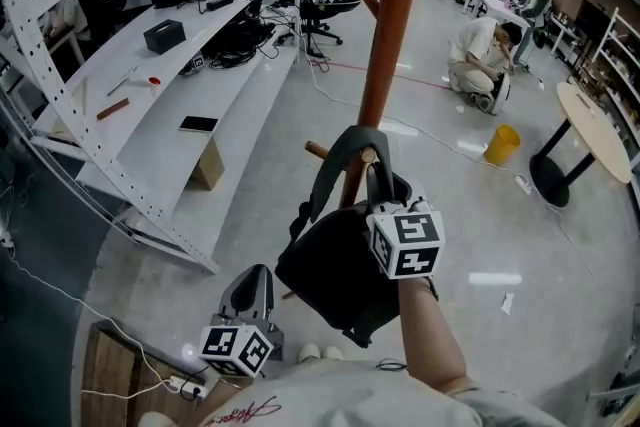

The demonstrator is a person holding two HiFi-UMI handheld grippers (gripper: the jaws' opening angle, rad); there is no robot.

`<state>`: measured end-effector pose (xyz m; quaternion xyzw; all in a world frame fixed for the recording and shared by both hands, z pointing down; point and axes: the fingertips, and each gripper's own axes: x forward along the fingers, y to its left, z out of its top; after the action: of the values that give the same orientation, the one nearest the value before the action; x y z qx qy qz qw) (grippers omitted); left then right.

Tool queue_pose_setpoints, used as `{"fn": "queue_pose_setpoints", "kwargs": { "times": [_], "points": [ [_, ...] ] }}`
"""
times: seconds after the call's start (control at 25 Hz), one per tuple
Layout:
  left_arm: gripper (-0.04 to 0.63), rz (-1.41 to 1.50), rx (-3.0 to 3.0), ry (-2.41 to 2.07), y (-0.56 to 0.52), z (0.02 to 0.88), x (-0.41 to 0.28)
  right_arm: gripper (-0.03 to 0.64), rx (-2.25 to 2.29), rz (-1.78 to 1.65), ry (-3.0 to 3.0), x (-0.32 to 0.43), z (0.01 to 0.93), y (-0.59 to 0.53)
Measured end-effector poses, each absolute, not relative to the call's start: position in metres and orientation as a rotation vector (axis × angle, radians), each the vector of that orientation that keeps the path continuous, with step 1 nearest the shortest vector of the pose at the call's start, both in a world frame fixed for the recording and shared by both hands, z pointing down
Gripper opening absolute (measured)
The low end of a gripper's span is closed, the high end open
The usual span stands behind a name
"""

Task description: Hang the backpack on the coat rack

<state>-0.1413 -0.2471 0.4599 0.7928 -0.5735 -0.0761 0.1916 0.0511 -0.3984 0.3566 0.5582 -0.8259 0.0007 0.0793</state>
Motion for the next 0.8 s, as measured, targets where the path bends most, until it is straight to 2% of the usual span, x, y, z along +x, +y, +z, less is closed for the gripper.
{"fn": "queue_pose_setpoints", "kwargs": {
  "times": [0.6,0.8],
  "points": [
    [0.025,-0.201,2.227,-1.627,-0.24,0.455,-0.143,0.037,1.708,-0.139,-2.407,0.05,0.354,-0.393],
    [0.025,-0.199,2.228,-1.637,-0.236,0.453,-0.14,0.09,1.704,-0.195,-2.415,0.049,0.349,-0.386]
  ]
}}
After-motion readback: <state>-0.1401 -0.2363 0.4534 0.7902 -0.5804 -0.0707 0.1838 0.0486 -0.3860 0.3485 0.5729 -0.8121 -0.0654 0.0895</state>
